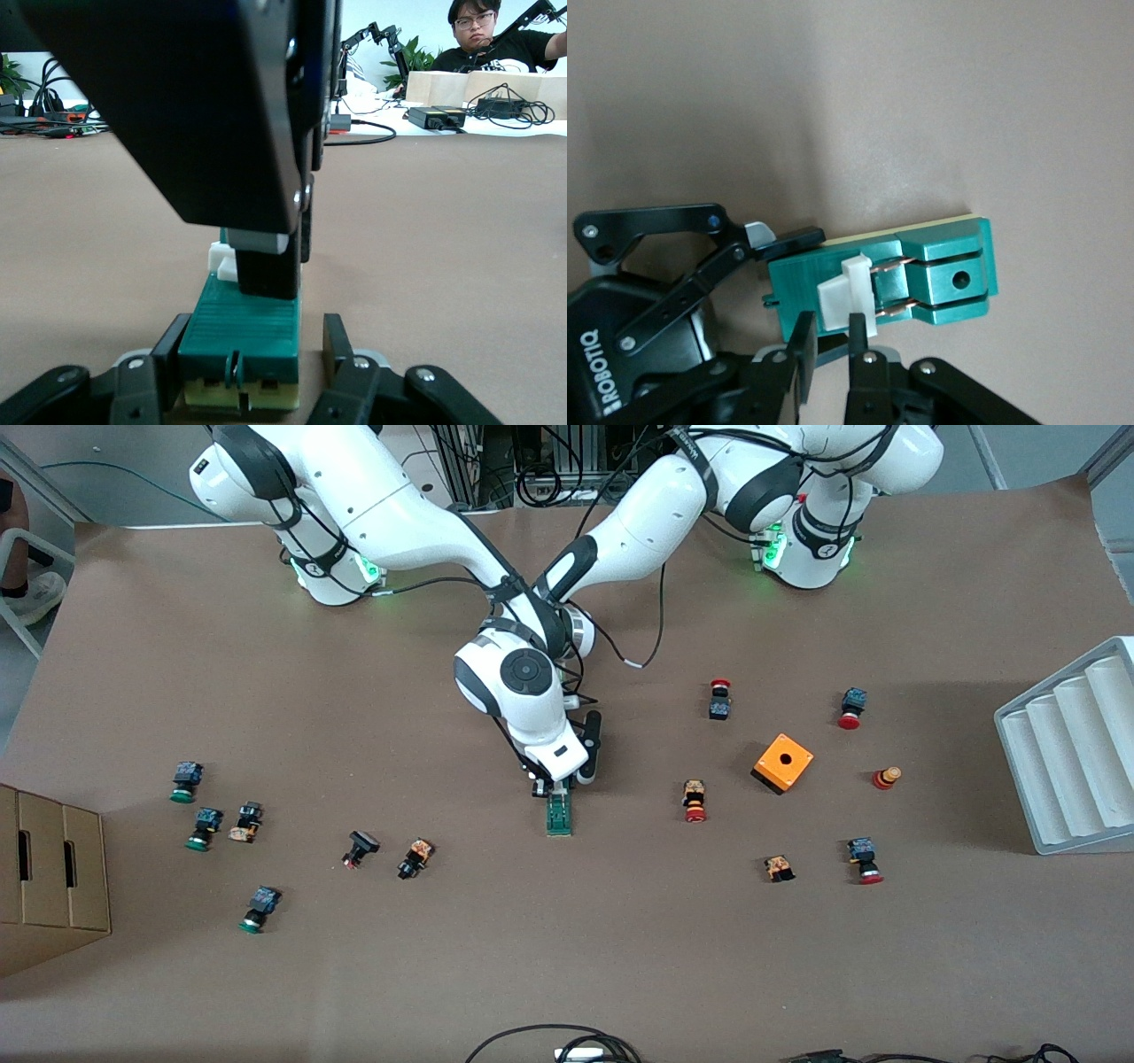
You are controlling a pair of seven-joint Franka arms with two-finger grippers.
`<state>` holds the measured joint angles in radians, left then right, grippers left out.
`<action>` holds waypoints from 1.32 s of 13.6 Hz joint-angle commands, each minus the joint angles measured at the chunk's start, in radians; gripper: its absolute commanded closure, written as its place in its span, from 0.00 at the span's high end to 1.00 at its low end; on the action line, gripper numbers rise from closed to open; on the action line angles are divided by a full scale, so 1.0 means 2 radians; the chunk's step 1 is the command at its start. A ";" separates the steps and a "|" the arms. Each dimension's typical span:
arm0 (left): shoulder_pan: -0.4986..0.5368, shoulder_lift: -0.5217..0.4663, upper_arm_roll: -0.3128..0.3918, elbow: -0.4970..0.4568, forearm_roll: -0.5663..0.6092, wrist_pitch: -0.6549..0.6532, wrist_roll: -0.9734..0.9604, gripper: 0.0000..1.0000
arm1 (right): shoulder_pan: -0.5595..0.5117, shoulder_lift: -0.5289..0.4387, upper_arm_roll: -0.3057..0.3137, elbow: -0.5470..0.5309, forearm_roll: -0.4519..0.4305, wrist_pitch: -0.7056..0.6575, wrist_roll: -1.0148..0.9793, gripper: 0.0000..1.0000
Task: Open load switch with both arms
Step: 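Open the right gripper and lift it off the handle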
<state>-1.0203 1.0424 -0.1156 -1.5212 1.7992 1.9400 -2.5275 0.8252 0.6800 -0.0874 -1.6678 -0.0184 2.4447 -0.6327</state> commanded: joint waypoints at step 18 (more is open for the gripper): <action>-0.004 0.012 -0.005 -0.016 -0.008 0.009 -0.011 0.66 | -0.021 -0.107 -0.005 0.019 0.047 -0.004 0.105 1.00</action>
<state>-1.0203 1.0424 -0.1156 -1.5212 1.7992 1.9398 -2.5276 0.7845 0.4868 -0.0943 -1.6375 0.0594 2.4484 -0.4681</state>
